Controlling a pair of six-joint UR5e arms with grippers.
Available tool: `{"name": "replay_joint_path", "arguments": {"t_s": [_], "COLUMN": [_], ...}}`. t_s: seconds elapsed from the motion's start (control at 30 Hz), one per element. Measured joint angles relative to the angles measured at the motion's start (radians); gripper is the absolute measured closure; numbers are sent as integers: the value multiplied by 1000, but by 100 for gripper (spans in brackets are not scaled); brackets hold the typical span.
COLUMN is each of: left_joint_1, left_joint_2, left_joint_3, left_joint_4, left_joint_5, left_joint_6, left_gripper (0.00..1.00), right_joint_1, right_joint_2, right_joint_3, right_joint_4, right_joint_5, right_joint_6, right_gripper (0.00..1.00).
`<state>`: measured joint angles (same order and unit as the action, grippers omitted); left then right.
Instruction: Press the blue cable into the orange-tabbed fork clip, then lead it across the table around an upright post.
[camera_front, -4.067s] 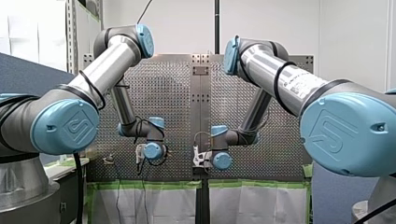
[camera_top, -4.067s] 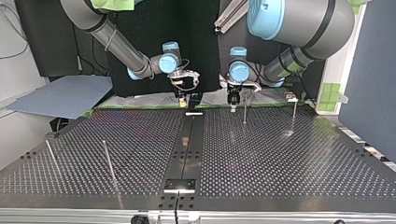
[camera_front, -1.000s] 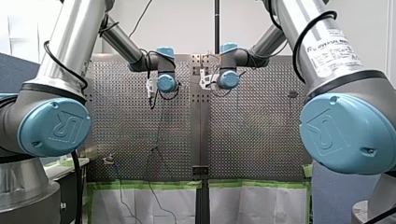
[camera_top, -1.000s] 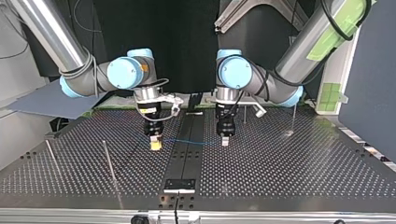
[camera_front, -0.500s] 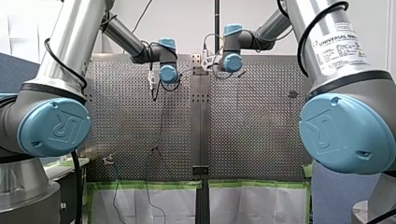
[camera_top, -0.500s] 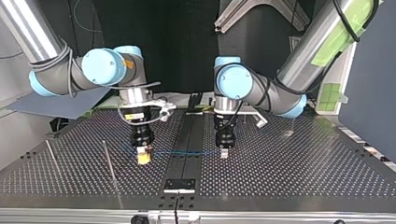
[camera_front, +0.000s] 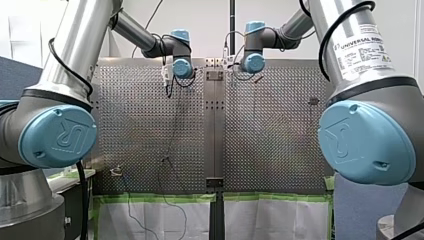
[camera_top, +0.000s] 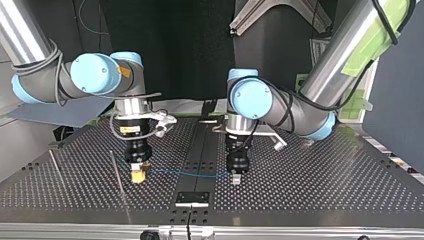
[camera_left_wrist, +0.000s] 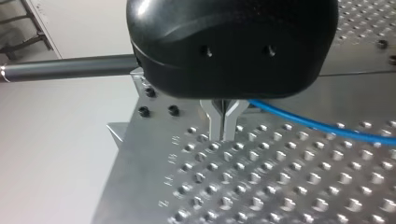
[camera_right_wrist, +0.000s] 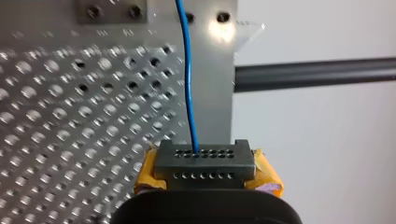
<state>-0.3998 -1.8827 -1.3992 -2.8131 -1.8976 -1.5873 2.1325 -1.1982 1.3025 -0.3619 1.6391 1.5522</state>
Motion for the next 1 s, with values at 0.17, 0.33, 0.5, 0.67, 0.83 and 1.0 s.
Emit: {"name": "replay_joint_path", "arguments": {"t_s": [0.17,0.33,0.5,0.67,0.83,1.0], "left_joint_1": [-7,-19,-30,-42,-54,-69], "left_joint_2": [0,-1,-2,-3,-9,-32], "left_joint_3": [50,92,118,139,160,196], "left_joint_4": [-36,-54,-68,-78,-90,-123], "left_joint_5": [17,29,41,54,76,85], "left_joint_6": [-2,-2,-3,-6,-22,-27], "left_gripper": [100,100,100,100,100,100], "right_joint_1": [-20,-41,-64,-88,-110,-130], "right_joint_2": [-18,-27,-34,-48,-57,-60], "right_joint_3": [-3,-5,-5,-5,-5,-5], "right_joint_4": [7,22,30,34,40,52], "right_joint_5": [-1,0,2,2,1,2], "right_joint_6": [10,16,33,46,56,62], "right_gripper": [100,100,100,100,100,100]}}
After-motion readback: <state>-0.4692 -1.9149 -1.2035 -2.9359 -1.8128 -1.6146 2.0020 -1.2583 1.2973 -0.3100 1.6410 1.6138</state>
